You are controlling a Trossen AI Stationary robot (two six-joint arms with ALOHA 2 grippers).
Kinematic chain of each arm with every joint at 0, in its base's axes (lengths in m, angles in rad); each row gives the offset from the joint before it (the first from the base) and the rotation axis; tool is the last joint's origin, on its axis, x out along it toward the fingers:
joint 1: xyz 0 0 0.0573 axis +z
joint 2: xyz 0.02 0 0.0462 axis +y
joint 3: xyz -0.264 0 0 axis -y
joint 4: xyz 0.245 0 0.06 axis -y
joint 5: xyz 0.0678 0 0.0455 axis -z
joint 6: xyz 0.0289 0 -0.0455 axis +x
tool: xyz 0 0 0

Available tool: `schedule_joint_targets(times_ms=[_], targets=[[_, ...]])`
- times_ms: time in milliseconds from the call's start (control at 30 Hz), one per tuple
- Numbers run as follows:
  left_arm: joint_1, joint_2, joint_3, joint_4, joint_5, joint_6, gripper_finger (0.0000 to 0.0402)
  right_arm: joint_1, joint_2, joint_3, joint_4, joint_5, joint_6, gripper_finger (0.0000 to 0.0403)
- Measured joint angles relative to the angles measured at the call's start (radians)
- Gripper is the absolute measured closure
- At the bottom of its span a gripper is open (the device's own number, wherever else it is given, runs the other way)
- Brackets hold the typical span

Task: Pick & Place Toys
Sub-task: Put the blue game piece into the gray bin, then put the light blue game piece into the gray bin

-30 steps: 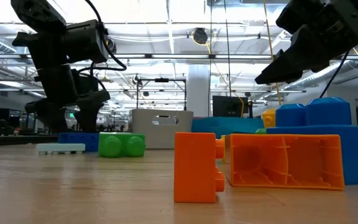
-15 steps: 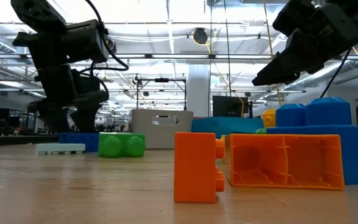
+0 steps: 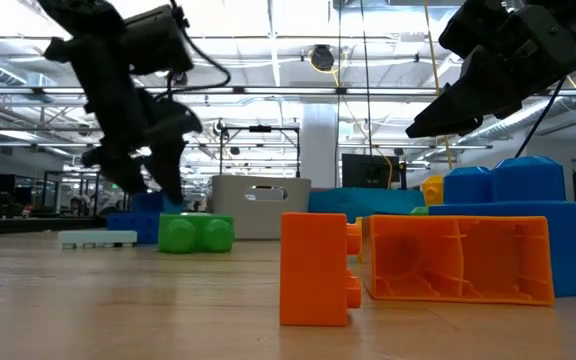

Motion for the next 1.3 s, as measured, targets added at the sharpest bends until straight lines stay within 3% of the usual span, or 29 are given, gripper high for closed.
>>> schedule_joint_targets(times_ms=[267, 467, 700, 1033, 1233, 1300], targets=[[-0.045, 0.000, 0.091, 0.014, -0.008, 0.074, 0.0099, 0.000, 0.000, 0.000, 0.000, -0.001, 0.000, 0.0236], [-0.072, 0.000, 0.169, 0.161, -0.043, 0.197, 0.0095, 0.000, 0.000, 0.000, 0.000, -0.002, 0.000, 0.0236], [-0.019, 0.000, 0.202, 0.272, -0.072, 0.331, 0.0097, 0.000, 0.000, 0.000, 0.000, -0.002, 0.000, 0.0236], [0.057, 0.000, 0.202, 0.311, -0.073, 0.387, 0.0011, 0.000, 0.000, 0.000, 0.000, -0.002, 0.000, 0.0236], [0.069, 0.000, 0.202, 0.323, -0.072, 0.389, 0.0019, 0.000, 0.000, 0.000, 0.000, -0.002, 0.000, 0.0236], [0.066, 0.000, 0.202, 0.321, -0.019, 0.377, 0.0024, 0.000, 0.000, 0.000, 0.000, -0.002, 0.000, 0.0236]])
